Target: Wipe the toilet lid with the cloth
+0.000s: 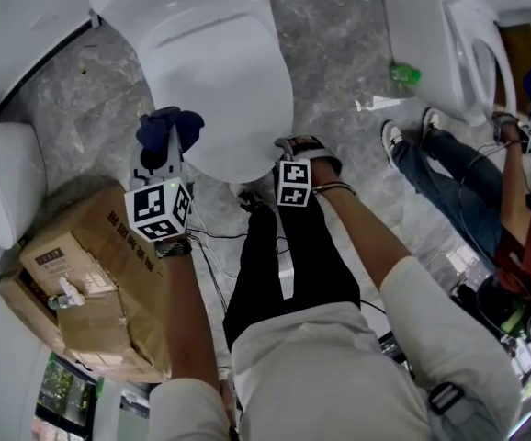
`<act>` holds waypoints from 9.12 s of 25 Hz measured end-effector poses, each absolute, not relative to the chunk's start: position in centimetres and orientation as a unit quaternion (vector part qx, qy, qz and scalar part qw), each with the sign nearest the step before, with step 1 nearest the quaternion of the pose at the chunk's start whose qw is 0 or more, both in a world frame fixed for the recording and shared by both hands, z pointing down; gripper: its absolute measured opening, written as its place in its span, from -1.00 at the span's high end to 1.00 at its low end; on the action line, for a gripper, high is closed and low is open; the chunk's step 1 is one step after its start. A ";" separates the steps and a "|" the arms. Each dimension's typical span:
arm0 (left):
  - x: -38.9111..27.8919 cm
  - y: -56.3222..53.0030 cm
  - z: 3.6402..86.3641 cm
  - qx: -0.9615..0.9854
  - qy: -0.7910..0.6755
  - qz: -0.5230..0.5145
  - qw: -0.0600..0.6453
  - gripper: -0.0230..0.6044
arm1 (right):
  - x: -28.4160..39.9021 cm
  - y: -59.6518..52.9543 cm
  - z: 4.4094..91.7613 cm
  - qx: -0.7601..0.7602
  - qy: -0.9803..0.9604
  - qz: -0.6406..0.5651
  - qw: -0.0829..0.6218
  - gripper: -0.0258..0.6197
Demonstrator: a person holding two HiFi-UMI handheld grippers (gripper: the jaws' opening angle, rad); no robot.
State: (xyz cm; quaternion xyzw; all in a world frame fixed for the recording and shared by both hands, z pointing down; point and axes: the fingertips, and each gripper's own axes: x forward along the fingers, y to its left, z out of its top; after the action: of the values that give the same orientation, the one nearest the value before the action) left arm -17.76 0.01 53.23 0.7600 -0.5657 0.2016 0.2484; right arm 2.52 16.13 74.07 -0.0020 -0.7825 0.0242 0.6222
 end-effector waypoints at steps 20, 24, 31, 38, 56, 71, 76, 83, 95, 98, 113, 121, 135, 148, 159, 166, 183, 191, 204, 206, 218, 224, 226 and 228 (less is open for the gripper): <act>-22.9 -10.2 63.1 0.722 -0.592 0.215 0.285 0.77 | 0.2 -2.1 61.9 0.277 -0.854 0.146 0.414 0.75; -23.2 -12.1 65.1 0.715 -0.600 0.211 0.289 0.77 | 0.3 -5.1 60.8 0.302 -0.855 0.173 0.383 0.76; -24.5 -13.8 68.4 0.669 -0.649 0.152 0.329 0.77 | 1.7 -8.2 59.1 0.343 -0.852 0.199 0.343 0.76; -23.9 -14.7 69.1 0.651 -0.670 0.158 0.318 0.77 | 4.3 -8.4 58.7 0.369 -0.843 0.213 0.329 0.76; -7.4 -17.2 68.2 0.740 -0.585 0.216 0.251 0.77 | 11.9 -6.2 58.1 0.434 -0.810 0.224 0.325 0.76; 5.6 -11.5 69.0 0.818 -0.461 0.258 0.229 0.77 | 14.9 -3.4 57.1 0.461 -0.797 0.223 0.321 0.76; 6.0 -9.6 69.4 0.831 -0.436 0.252 0.236 0.77 | 14.7 -3.0 57.7 0.470 -0.790 0.227 0.323 0.76; 1.3 -6.7 69.6 0.816 -0.455 0.249 0.254 0.77 | 12.2 -1.9 57.7 0.477 -0.792 0.225 0.308 0.76; -9.5 -3.1 69.7 0.782 -0.516 0.240 0.254 0.77 | 7.2 1.4 57.5 0.468 -0.803 0.216 0.299 0.76; -12.0 -2.4 69.7 0.772 -0.533 0.233 0.256 0.77 | 6.5 1.9 57.3 0.465 -0.808 0.208 0.297 0.76; -20.6 3.6 70.4 0.732 -0.595 0.225 0.242 0.77 | 5.0 5.9 56.5 0.448 -0.823 0.189 0.293 0.76; -20.0 7.9 70.8 0.722 -0.607 0.231 0.240 0.77 | 6.6 7.5 56.4 0.430 -0.833 0.192 0.291 0.76; -9.1 8.5 70.2 0.733 -0.599 0.205 0.248 0.77 | 13.1 7.8 56.4 0.423 -0.832 0.195 0.302 0.76; 1.5 5.8 70.8 0.761 -0.550 0.238 0.248 0.77 | 19.1 8.2 56.3 0.440 -0.821 0.198 0.305 0.76; 6.0 11.0 72.0 0.787 -0.488 0.253 0.281 0.77 | 19.9 11.3 56.7 0.446 -0.813 0.210 0.310 0.76; 2.1 13.9 72.2 0.775 -0.508 0.247 0.282 0.77 | 17.3 12.7 56.9 0.432 -0.823 0.204 0.308 0.76; -8.8 17.1 72.0 0.740 -0.556 0.234 0.297 0.77 | 10.7 12.0 56.4 0.408 -0.840 0.188 0.303 0.76; -12.2 17.4 72.3 0.748 -0.545 0.264 0.272 0.76 | 8.6 11.7 56.0 0.407 -0.841 0.180 0.308 0.76; -19.1 17.2 65.6 0.714 -0.593 0.231 0.291 0.76 | 6.7 8.6 47.9 0.425 -0.847 0.145 0.285 0.76; -19.8 16.0 62.8 0.718 -0.601 0.223 0.272 0.76 | 6.6 7.7 45.5 0.430 -0.849 0.130 0.277 0.76; -16.8 8.1 42.6 0.773 -0.601 0.153 0.133 0.76 | 6.2 3.5 32.5 0.436 -0.872 0.090 0.206 0.76; -14.2 6.0 34.2 0.793 -0.586 0.126 0.108 0.76 | 5.3 2.7 26.7 0.414 -0.889 0.061 0.184 0.76; -13.5 5.7 31.7 0.797 -0.584 0.119 0.097 0.76 | 5.1 2.6 24.9 0.411 -0.892 0.056 0.180 0.76; -13.0 5.5 29.2 0.800 -0.583 0.115 0.083 0.76 | 4.9 2.9 22.9 0.407 -0.896 0.051 0.169 0.76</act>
State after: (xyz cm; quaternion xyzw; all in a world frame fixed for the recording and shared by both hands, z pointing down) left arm -13.01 5.54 29.21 0.8001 -0.5830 0.1147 0.0826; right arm 4.91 2.91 22.94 0.4074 -0.8960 0.0514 0.1693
